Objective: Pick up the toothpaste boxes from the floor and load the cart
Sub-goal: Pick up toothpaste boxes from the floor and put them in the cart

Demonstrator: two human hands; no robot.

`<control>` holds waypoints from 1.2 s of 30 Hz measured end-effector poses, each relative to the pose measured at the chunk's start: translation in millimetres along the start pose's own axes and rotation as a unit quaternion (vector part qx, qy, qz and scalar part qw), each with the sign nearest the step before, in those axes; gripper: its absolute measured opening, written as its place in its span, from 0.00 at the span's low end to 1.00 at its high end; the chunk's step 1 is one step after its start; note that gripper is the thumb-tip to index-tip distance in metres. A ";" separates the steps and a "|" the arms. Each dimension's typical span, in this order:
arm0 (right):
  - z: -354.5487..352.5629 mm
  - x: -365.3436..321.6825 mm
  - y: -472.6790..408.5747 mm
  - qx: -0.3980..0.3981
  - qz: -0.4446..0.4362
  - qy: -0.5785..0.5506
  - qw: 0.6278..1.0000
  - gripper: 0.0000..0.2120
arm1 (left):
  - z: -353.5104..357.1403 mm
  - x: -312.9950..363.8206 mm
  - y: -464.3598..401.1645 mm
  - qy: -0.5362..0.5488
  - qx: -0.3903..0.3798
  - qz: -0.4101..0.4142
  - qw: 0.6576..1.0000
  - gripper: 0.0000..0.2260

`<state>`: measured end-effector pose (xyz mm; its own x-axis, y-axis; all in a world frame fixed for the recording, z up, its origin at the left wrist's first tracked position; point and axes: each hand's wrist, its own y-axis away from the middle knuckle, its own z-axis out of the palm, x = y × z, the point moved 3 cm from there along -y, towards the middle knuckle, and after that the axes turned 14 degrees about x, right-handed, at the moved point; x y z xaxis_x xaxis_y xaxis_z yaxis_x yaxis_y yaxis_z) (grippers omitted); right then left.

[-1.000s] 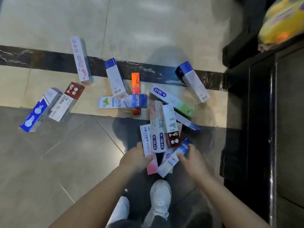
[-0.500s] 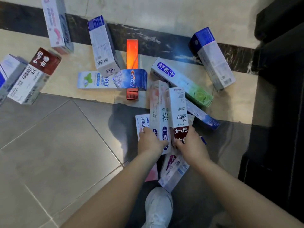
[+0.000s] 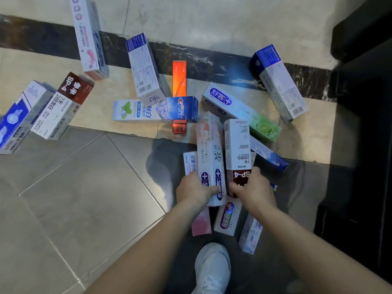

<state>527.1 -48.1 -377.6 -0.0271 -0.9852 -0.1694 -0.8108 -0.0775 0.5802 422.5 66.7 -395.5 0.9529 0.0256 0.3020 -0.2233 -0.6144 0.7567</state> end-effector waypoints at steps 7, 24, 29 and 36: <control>-87.6 -12.8 62.4 0.013 -0.028 -0.054 0.998 0.19 | -74.3 2.1 79.6 -0.027 -0.039 -0.007 0.999 0.18; -397.0 -95.0 405.1 0.086 -0.068 -0.148 0.983 0.21 | -402.3 57.0 403.2 0.079 0.057 0.130 0.987 0.16; -439.5 -93.0 495.2 0.114 -0.094 -0.174 0.974 0.20 | -460.7 40.9 493.2 0.129 0.087 0.166 0.974 0.19; -464.4 -90.0 583.6 0.137 -0.181 -0.222 0.948 0.14 | -492.2 -17.4 576.7 0.202 0.140 0.196 0.949 0.15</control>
<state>327.9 -75.6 346.2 0.0877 -0.7356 -0.6717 -0.9337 -0.2957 0.2019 176.2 100.1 321.0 0.6388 0.0180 0.7692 -0.4266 -0.8237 0.3735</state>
